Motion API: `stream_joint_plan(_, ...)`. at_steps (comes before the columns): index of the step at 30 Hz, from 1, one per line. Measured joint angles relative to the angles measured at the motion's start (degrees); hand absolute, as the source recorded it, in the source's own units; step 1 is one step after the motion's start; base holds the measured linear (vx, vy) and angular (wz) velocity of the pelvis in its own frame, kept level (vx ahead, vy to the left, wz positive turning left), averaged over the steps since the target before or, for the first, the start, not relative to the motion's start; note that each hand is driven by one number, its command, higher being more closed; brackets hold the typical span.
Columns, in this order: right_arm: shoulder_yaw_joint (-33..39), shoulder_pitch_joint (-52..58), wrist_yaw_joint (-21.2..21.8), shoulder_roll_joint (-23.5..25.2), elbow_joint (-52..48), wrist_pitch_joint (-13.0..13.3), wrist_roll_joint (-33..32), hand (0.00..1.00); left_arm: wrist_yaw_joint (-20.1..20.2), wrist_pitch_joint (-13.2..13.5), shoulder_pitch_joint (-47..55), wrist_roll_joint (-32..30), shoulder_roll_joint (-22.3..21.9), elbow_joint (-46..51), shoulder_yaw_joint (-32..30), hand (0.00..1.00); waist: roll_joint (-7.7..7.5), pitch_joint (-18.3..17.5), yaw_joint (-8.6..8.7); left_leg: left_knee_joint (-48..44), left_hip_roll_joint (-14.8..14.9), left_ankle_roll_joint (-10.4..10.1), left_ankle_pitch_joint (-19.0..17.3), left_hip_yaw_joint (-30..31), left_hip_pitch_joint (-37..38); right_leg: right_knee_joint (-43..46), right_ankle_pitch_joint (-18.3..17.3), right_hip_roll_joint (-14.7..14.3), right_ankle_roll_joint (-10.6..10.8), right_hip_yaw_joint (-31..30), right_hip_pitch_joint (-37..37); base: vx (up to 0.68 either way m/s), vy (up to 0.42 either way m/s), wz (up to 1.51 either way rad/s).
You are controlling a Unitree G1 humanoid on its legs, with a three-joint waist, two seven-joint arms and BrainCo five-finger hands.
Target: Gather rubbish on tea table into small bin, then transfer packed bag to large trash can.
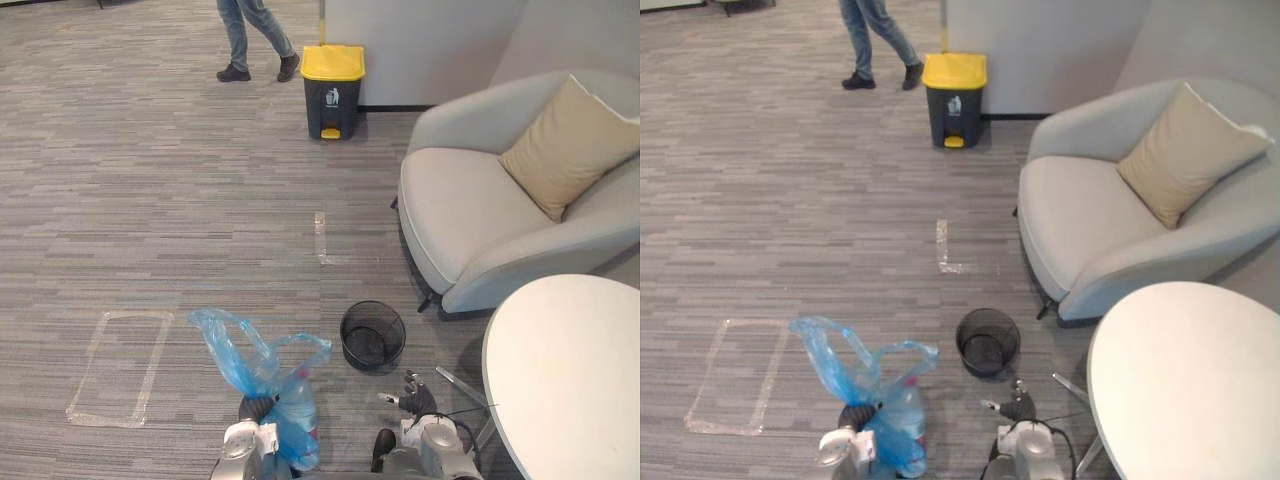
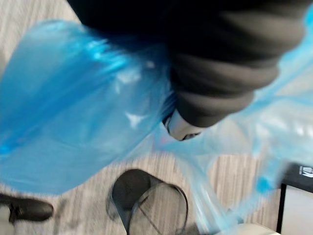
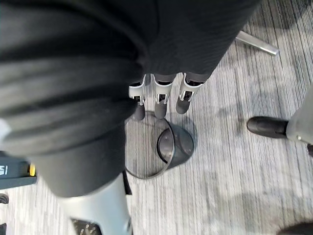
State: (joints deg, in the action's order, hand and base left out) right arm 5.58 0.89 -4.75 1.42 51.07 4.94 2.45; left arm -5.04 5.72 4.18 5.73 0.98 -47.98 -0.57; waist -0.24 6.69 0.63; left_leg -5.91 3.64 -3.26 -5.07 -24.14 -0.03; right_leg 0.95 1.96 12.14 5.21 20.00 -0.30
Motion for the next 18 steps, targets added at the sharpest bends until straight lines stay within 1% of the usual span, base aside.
stream_joint_plan(2,0.02,-0.18,0.0,0.19,1.61,-0.15,0.47,0.0,-0.02,0.01,0.01,-0.09,0.73,-0.72,-0.02,1.0,0.22,-0.04,0.02,1.02,-0.71,0.57,0.63,0.51,0.34,-0.45,0.21,0.24,0.26,0.11,0.37,-0.05,0.045,0.1)
stream_joint_plan(6,1.09,-0.35,-0.13,0.12,2.67,-0.36,1.98,0.0,-0.01,0.02,0.08,-1.09,1.15,-3.01,-0.04,1.0,0.2,-0.04,-0.11,2.04,-1.27,0.7,1.34,1.81,0.3,-0.44,0.08,0.21,0.44,1.12,0.38,-0.02,0.0,0.12)
stream_joint_plan(7,1.35,-0.39,-0.26,0.16,2.72,-0.38,2.05,0.0,0.05,0.01,0.12,-1.12,1.09,-3.44,-0.1,1.0,0.0,0.05,-0.11,1.81,-1.48,0.82,1.23,2.65,0.04,0.42,-1.01,0.61,1.28,1.78,0.28,0.0,-0.009,0.22)
stream_joint_plan(9,2.88,-0.42,-0.39,-0.05,2.74,-0.43,2.07,0.0,0.13,0.05,0.48,-1.11,0.91,-3.43,-0.16,1.0,-1.14,0.73,-0.11,0.33,-2.04,1.56,-0.61,3.31,-0.34,6.31,-5.05,2.84,2.64,2.18,-1.52,0.0,0.041,0.31)
stream_joint_plan(10,3.27,-0.44,-0.52,-0.19,2.74,-0.45,2.07,0.0,0.14,0.06,0.52,-1.11,1.01,-3.41,-0.19,1.0,-1.22,0.78,-0.1,-1.23,-2.5,1.68,-1.82,4.11,-1.04,10.04,-7.29,4.09,3.32,2.15,-2.31,0.03,0.102,0.55)
stream_joint_plan(11,3.3,-0.11,-0.67,-0.46,2.78,-0.49,2.09,0.0,0.14,0.13,0.98,-1.1,1.59,-3.24,-0.19,1.0,-2.82,1.01,0.06,-4.01,-3.91,2.13,-4.3,5.68,-1.94,16.08,-10.96,6.96,4.93,1.6,-3.43,0.03,0.072,0.51)
stream_joint_plan(12,3.32,-0.12,-0.71,-0.44,2.78,-0.51,2.09,0.0,0.1,0.15,0.92,-1.1,1.73,-3.13,-0.18,1.0,-2.97,1.01,0.01,-4.6,-4.1,2.27,-4.83,6.26,-2.03,17.32,-11.59,7.49,5.19,0.94,-3.73,0.12,0.074,0.63)
stream_joint_plan(13,3.36,-0.07,-0.84,-0.33,2.69,-0.54,2.07,0.0,-0.1,0.01,0.53,-1.1,1.58,-3.48,-0.21,1.0,-3.08,1.61,0.25,-6.87,-4.58,2.65,-6.86,7.85,-1.98,24.12,-10.82,8.4,3.89,-3.06,-5.08,0.1,0.028,0.36)
stream_joint_plan(14,3.34,0.04,-0.85,-0.28,2.6,-0.6,2.07,0.0,-0.11,0.02,0.56,-1.09,1.58,-3.39,-0.26,1.0,-2.84,1.73,0.28,-7.49,-4.42,2.63,-7.41,8.28,-1.94,26.99,-10.29,8.35,3.23,-4.81,-6.18,0.14,0.097,0.54)
stream_joint_plan(15,3.58,0.56,-0.76,-0.29,0.85,-0.71,2.05,0.0,-0.24,0.03,0.67,-1.1,1.32,-2.69,-0.87,1.0,-2.23,1.95,0.45,-9.15,-3.82,3.37,-8.58,9.86,-1.3,36.6,-8.3,7.31,0.59,-10.63,-11.1,0.14,0.085,0.42)
stream_joint_plan(16,3.87,0.49,-0.85,-0.05,0.48,-0.76,2.03,0.0,-0.43,0.04,0.95,-1.08,1.43,-2.25,-1.37,1.0,-1.86,2.32,0.67,-10.26,-2.7,3.31,-9.9,10.89,-0.79,41.14,-11.17,4.59,1.3,-14.42,-13.69,0.24,0.07,0.54)
stream_joint_plan(17,3.87,0.8,-0.86,0.49,-0.39,-0.76,2.01,0.0,-0.75,0.05,0.99,-1.08,1.42,-2.23,-2.12,1.0,-2.01,2.24,0.4,-11.15,-1.59,2.96,-11.31,12.09,-0.06,43.75,-14.33,0.99,1.41,-15.85,-15.83,0.39,-0.035,0.52)
stream_joint_plan(18,3.66,0.78,-0.89,1.05,-0.66,-0.68,1.98,0.0,-0.97,0.01,0.97,-1.03,1.29,-2.29,-2.35,1.0,-2.43,2.17,0.44,-11.03,-1.31,2.78,-12.23,12.91,1.18,43.54,-16.12,-1.33,0.54,-15.41,-17.76,0.36,-0.068,0.47)
